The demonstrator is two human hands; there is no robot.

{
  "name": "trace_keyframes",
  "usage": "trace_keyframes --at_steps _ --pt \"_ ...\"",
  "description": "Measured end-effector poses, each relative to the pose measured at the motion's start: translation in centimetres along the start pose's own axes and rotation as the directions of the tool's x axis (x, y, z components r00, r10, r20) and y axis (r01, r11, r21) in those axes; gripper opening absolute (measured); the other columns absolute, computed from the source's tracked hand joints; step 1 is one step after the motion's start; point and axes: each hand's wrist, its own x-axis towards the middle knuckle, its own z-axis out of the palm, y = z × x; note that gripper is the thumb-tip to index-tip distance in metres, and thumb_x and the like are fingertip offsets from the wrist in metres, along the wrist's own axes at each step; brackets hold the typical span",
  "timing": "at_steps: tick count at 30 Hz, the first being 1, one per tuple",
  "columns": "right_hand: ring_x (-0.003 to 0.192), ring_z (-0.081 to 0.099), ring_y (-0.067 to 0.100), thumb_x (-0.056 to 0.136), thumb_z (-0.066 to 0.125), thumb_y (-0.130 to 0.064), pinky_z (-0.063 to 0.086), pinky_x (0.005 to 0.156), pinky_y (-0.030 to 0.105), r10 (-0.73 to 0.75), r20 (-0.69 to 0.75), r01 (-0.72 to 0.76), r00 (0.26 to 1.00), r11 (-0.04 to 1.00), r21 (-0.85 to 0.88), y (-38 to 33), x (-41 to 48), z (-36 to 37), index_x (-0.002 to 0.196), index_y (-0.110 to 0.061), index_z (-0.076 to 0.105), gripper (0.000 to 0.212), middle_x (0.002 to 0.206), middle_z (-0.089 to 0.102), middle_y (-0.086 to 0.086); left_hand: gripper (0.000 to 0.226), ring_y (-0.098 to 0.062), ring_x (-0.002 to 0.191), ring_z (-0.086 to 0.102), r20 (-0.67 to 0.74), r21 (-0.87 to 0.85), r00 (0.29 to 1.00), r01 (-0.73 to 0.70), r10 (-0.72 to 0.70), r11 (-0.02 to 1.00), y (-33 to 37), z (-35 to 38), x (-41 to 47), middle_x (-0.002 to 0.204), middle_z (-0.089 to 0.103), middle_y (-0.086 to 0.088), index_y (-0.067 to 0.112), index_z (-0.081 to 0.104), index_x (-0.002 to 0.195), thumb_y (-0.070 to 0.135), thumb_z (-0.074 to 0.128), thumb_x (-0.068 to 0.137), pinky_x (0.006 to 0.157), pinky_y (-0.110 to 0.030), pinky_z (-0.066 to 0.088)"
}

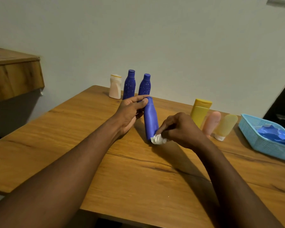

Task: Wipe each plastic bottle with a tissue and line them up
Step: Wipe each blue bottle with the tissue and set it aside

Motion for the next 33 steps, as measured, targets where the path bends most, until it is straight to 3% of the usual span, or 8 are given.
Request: trace_keyframes --at_steps 4,6,11,15,18,24,28,33 --pt "0.085 0.065 0.011 0.084 0.074 -0.004 0.059 0.077 0.032 -0.098 -0.414 0.105 0.905 0.994 -0.008 0.2 0.5 0.8 0.094 -0.017 0.080 0.018 0.091 0.070 -0.004 0.026 -0.032 0.125 0.064 0.046 0.040 0.999 -0.001 -0.001 0.999 -0.2 0.5 -0.4 0.129 0.071 -0.013 0.012 0.073 0.123 0.010 0.066 0.098 0.110 -0.045 0.052" --pt "0.087 0.064 0.008 0.087 0.070 -0.007 0.057 0.076 0.026 -0.093 -0.502 0.110 0.860 0.994 0.004 -0.1 0.9 1.2 0.097 -0.019 0.079 0.018 0.094 0.068 -0.005 0.025 -0.032 0.124 0.065 0.069 0.063 0.998 -0.008 0.004 0.998 -0.3 0.9 -0.6 0.129 0.070 -0.012 0.014 0.074 0.121 0.011 0.067 0.098 0.109 -0.045 0.052" --pt "0.102 0.059 0.008 0.087 0.070 -0.016 0.052 0.081 0.019 -0.109 -0.322 0.104 0.941 0.994 -0.034 -0.5 0.5 1.6 0.104 -0.022 0.077 0.019 0.112 0.060 -0.006 0.027 -0.029 0.122 0.066 0.045 0.090 0.999 -0.016 0.012 0.996 -0.2 0.6 -0.6 0.130 0.070 -0.010 0.015 0.075 0.122 0.013 0.070 0.096 0.110 -0.046 0.051" --pt "0.103 0.060 0.012 0.079 0.079 -0.008 0.057 0.088 0.035 -0.126 -0.179 0.111 0.976 0.989 -0.093 -0.6 0.1 1.0 0.105 -0.019 0.078 0.028 0.112 0.060 -0.006 0.027 -0.030 0.123 0.066 0.015 0.096 1.000 -0.006 0.004 0.995 -0.1 0.5 -0.7 0.126 0.072 -0.009 0.014 0.074 0.122 0.012 0.070 0.096 0.110 -0.045 0.051" --pt "0.095 0.064 0.012 0.080 0.079 -0.005 0.058 0.082 0.040 -0.113 -0.277 0.105 0.954 0.994 -0.042 -0.2 0.4 0.7 0.098 -0.017 0.079 0.022 0.102 0.066 -0.005 0.027 -0.029 0.122 0.066 0.029 0.090 0.999 0.023 -0.025 0.996 -0.1 0.5 -0.7 0.125 0.073 -0.009 0.015 0.075 0.123 0.014 0.071 0.096 0.113 -0.047 0.048" --pt "0.090 0.067 0.010 0.086 0.077 -0.011 0.059 0.077 0.029 -0.148 -0.534 0.200 0.832 0.979 0.040 0.5 0.9 0.9 0.099 -0.015 0.079 0.014 0.095 0.073 -0.004 0.023 -0.027 0.118 0.067 0.137 0.110 0.990 0.029 -0.044 0.993 -0.1 1.3 -1.3 0.117 0.076 -0.003 0.017 0.078 0.117 0.014 0.071 0.095 0.112 -0.048 0.049" --pt "0.096 0.065 0.009 0.088 0.074 -0.010 0.055 0.078 0.021 -0.208 -0.405 0.218 0.890 0.976 -0.021 0.0 0.8 1.0 0.100 -0.018 0.079 0.016 0.100 0.071 -0.004 0.021 -0.025 0.119 0.067 0.122 0.117 0.992 0.022 -0.036 0.993 -0.1 1.2 -1.3 0.117 0.076 -0.002 0.023 0.080 0.111 0.013 0.071 0.095 0.112 -0.048 0.049" --pt "0.094 0.068 0.007 0.080 0.080 -0.011 0.056 0.085 0.031 -0.168 0.053 0.165 0.984 0.985 0.055 -0.6 -0.2 -0.2 0.096 -0.021 0.081 0.019 0.095 0.075 -0.009 0.027 -0.026 0.118 0.068 0.036 0.108 0.999 0.028 -0.032 0.994 0.2 0.9 -1.3 0.121 0.075 -0.005 0.016 0.076 0.121 0.014 0.072 0.094 0.113 -0.048 0.048"
